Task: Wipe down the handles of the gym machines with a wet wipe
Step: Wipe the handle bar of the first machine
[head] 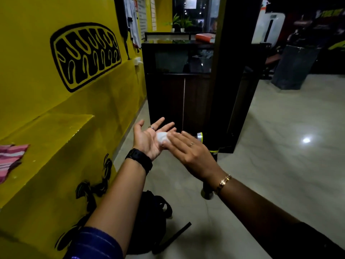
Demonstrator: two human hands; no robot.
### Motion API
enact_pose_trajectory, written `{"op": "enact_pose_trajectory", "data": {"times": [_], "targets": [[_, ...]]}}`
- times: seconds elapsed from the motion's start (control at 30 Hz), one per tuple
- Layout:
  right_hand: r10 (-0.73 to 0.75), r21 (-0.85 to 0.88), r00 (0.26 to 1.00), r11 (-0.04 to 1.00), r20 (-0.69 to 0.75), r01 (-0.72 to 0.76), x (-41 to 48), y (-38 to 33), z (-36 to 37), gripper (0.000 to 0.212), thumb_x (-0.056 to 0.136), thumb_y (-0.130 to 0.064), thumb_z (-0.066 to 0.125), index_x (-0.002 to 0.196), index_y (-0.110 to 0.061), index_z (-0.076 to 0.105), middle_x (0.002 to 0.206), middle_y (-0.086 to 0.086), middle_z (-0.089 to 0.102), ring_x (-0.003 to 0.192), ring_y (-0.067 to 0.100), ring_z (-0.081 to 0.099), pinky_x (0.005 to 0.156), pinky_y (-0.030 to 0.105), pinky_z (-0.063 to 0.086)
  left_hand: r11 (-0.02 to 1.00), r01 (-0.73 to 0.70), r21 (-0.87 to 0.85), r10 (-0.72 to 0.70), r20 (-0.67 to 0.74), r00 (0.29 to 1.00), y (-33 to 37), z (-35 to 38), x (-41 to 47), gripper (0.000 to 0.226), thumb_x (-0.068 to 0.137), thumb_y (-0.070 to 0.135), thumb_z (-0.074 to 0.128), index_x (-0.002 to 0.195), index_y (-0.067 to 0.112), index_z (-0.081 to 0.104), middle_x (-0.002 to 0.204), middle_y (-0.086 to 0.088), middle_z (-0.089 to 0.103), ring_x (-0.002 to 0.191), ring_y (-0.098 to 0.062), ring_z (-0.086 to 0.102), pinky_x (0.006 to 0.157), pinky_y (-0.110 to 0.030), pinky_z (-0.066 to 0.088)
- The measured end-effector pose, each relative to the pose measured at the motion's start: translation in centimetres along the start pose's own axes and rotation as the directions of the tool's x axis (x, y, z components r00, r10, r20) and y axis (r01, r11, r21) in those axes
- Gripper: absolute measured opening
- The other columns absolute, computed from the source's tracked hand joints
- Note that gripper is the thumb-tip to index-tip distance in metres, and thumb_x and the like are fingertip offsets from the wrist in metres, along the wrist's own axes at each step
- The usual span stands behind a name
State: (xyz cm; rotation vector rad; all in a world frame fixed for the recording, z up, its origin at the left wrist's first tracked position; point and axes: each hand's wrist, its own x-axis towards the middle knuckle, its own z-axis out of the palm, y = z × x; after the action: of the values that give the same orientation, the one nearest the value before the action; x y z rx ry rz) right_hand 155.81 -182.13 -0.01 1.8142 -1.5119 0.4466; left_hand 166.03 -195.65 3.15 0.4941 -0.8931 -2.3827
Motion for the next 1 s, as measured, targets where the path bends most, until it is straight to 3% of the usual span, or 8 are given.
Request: {"op": "enact_pose_trajectory", "data": {"times": [0.17,0.23,0.43,0.57,0.67,0.77,0.9,1.0], "targets": [[0.308,-0.114,0.95,0.943,-0.057,-0.313,1.0,-0.8,0.4,0.036,0.094,-0.002,0.041,0.124,0.004,0.059,0.127,0.025,0.059,0.125,0.04,0.051,0.111,0.047,0.031,0.954,-0.183,0.238,0.191,-0.009,0.982,-0.7,0.9,-0.2,0.05,0.098,0.021,0.026,0.141,0.004,0.046,0.142,-0.015,0.051,0.131,-0.029,0.049,0.111,-0.044,0.038],[0.374,-0.052,0.927,0.926,-0.029,-0.375,2.5,-2.4,1.0,0.041,0.089,-0.002,0.041,0.126,0.006,0.057,0.13,0.027,0.056,0.126,0.044,0.049,0.11,0.05,0.031,0.87,-0.259,0.42,0.275,0.023,0.961,-0.5,1.7,-0.5,0.047,0.1,0.016,0.027,0.14,0.005,0.047,0.144,-0.011,0.05,0.134,-0.023,0.046,0.105,-0.034,0.042],[0.199,-0.131,0.98,0.972,0.023,-0.194,-0.8,-3.3,1.5,0.035,0.095,0.0,0.046,0.129,0.005,0.054,0.138,0.026,0.049,0.136,0.036,0.039,0.113,0.049,0.03,0.454,-0.38,0.806,0.345,0.234,0.909,-0.9,1.7,-0.4,0.053,0.094,0.05,0.027,0.142,0.032,0.04,0.157,0.003,0.032,0.147,-0.007,0.016,0.12,-0.036,0.018],[0.292,-0.287,0.954,0.91,-0.068,-0.299,-1.2,-2.1,0.6,0.04,0.094,-0.002,0.039,0.131,0.002,0.054,0.136,0.021,0.054,0.132,0.033,0.047,0.115,0.051,0.023,0.017,-0.365,0.931,0.376,0.333,0.865,-2.1,-0.2,-0.5,0.066,0.093,0.047,0.019,0.153,0.022,0.017,0.159,0.019,0.005,0.14,0.006,-0.012,0.121,-0.049,0.011],[0.418,-0.239,0.903,0.871,-0.097,-0.429,1.1,-2.8,0.9,0.037,0.092,-0.006,0.044,0.124,0.002,0.061,0.127,0.021,0.06,0.121,0.033,0.057,0.107,0.05,0.039,0.105,-0.426,0.899,0.399,0.354,0.846,-3.1,-0.4,-0.7,0.066,0.091,0.06,0.014,0.149,0.033,0.002,0.142,0.045,-0.013,0.13,0.022,-0.025,0.122,-0.05,0.01],[0.376,-0.155,0.922,0.909,-0.095,-0.387,1.6,-3.8,1.7,0.035,0.093,-0.004,0.043,0.12,0.005,0.063,0.13,0.023,0.058,0.124,0.036,0.054,0.102,0.047,0.045,0.076,-0.413,0.908,0.423,0.346,0.837,-3.3,0.0,-0.9,0.063,0.091,0.059,0.01,0.147,0.033,-0.004,0.148,0.029,-0.013,0.126,0.024,-0.028,0.122,-0.042,-0.004],[0.242,-0.272,0.97,0.931,-0.039,-0.243,-1.3,-2.1,0.3,0.042,0.097,-0.004,0.032,0.131,-0.002,0.056,0.139,0.018,0.052,0.132,0.031,0.047,0.113,0.048,0.031,-0.036,-0.395,0.918,0.425,0.372,0.825,-3.0,0.1,-1.6,0.074,0.084,0.061,0.001,0.15,0.028,-0.001,0.153,0.021,-0.01,0.13,0.018,-0.03,0.109,-0.013,-0.019],[0.353,-0.373,0.932,0.856,-0.084,-0.358,-2.0,-0.8,-0.5,0.044,0.097,0.002,0.027,0.133,0.001,0.053,0.135,0.021,0.054,0.13,0.031,0.049,0.116,0.045,0.016,-0.177,-0.357,0.917,0.442,0.398,0.804,-3.0,0.0,-1.7,0.071,0.085,0.059,-0.003,0.15,0.028,-0.001,0.154,0.018,-0.01,0.136,0.005,-0.031,0.107,-0.012,-0.021]]}}
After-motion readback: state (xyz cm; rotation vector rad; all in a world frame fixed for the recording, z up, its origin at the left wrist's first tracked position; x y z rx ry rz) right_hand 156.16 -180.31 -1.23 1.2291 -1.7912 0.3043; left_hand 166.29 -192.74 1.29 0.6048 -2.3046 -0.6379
